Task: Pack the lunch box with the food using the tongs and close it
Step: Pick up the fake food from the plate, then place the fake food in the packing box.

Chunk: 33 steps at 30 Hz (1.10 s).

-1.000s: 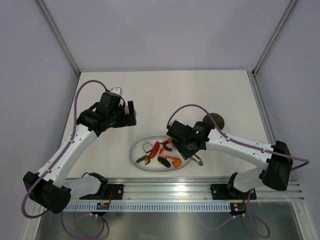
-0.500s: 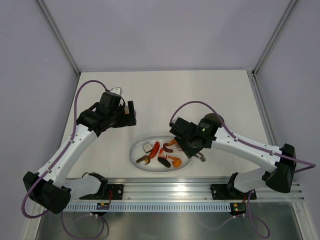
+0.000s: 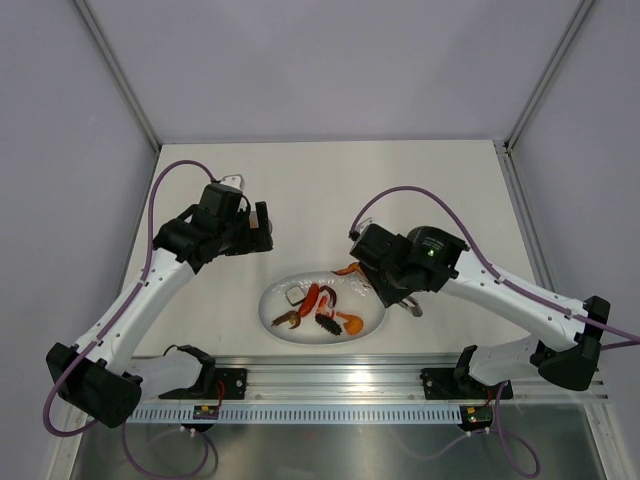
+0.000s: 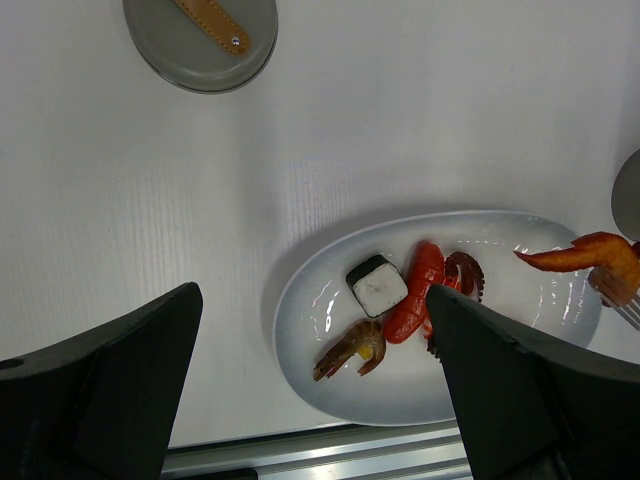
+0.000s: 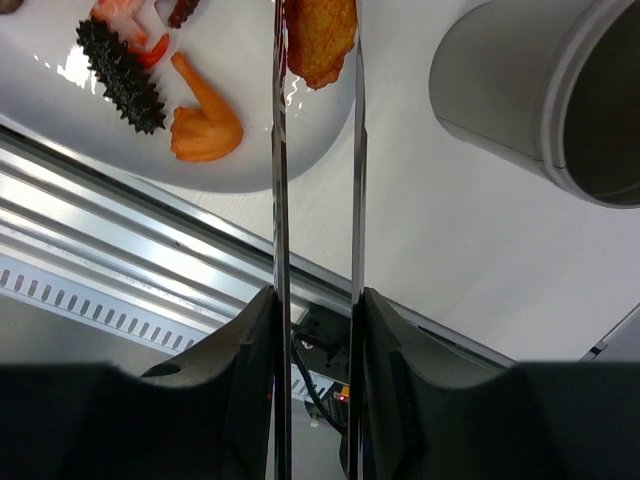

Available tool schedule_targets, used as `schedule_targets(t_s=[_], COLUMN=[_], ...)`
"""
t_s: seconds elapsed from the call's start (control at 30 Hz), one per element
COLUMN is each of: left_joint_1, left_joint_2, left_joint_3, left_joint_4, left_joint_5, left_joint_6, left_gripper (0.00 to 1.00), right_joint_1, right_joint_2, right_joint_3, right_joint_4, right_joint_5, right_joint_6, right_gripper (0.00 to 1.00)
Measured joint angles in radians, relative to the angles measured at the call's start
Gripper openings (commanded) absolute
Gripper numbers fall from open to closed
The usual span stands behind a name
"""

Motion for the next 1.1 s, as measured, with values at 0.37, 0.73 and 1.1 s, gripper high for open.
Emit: schedule_targets(t_s=[0.37, 0.73, 1.1], left_joint_1=[0.0, 0.0, 0.0], left_joint_2=[0.0, 0.0, 0.0], left_joint_3=[0.0, 0.0, 0.0], left_joint_4=[0.0, 0.002, 0.006], left_joint_5=[0.0, 0.004, 0.007], left_joint_6=[0.001, 0.001, 0.001], left_gripper=[0.99, 0.99, 0.99], right_joint_1=[-0.003, -0.029, -0.048], right_joint_2=[-0.024, -0.061, -0.131], right_joint_3=[0.171, 0.25, 0.202], right_joint_4=[-0.036, -0.05, -0.055], right_joint_5=[0.137, 0.27, 0.314], right_joint_6=[0.033, 0.116, 0.282], right_gripper=[0.17, 0.17, 0.17])
